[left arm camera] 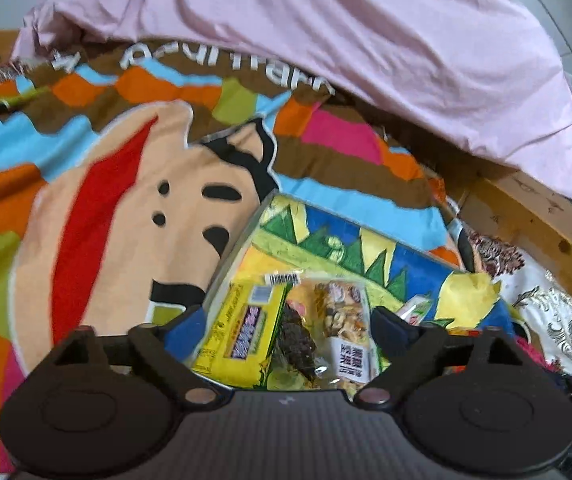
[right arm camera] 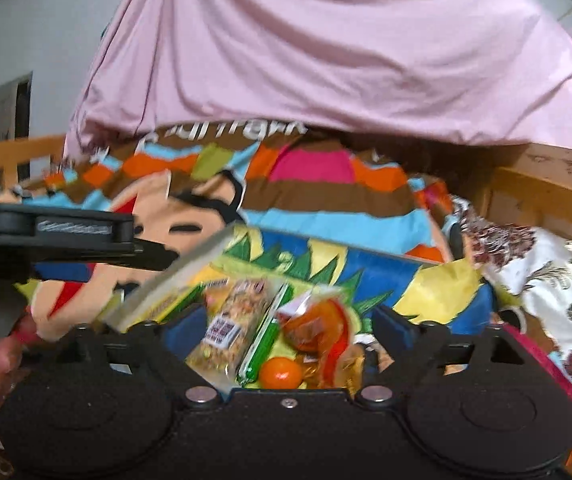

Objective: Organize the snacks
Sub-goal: 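Open the left tool to drop the yellow bar in the tray while the right releases the orange, then raise both open tools away from the metal tray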

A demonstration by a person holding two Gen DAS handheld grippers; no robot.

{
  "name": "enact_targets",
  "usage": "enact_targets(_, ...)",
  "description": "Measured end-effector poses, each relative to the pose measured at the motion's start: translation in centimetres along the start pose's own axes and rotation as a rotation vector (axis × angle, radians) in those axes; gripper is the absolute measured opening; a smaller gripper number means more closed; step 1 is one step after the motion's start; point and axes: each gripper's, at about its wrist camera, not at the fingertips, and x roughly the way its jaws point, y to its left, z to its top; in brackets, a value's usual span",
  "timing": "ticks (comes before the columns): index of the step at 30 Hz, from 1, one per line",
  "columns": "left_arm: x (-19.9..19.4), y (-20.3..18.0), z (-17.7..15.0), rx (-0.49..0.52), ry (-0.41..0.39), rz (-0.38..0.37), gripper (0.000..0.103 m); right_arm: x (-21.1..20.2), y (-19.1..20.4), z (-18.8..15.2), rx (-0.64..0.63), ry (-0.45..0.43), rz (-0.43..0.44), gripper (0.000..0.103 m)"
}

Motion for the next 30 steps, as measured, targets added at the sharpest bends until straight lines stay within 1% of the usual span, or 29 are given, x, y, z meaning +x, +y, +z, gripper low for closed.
enact_targets(2, -1.7, -0.3, 0.3, 0.005, -0.042, 0.011, 0.101, -1.3, -0.7, 0.6, 0.026, -0.017, -0.008, 0.095)
enact_targets(7, -5.7, -0.9, 0.9, 0.021, -0.103, 0.032, 0.102, -4.7, -1.7, 1.5, 0.053, -0.077, -0.025, 0.102)
enact_targets(14, -11.7, -1.4, 0.0, 0.072, -0.170, 0.089, 0.102, -9.9, -1.9, 1.9, 0.075, -0.146, -0.034, 0.102)
enact_targets(17, -14.3, -1.6, -0.7, 0.104, -0.194, 0.106, 0.103, -12.1, -1.8, 1.7, 0.086, -0.141, -0.037, 0.102)
enact_targets(21, -17.6, -1.8, -1.8, 0.121, -0.230, 0.119, 0.103, -14.8, -1.7, 1.1, 0.107, -0.128, -0.013, 0.102)
enact_targets(30, -23.2, -2.0, -4.4, 0.163, -0.247, 0.157, 0.103, -20.4, -1.0, -0.6, 0.085, -0.123, 0.005, 0.102)
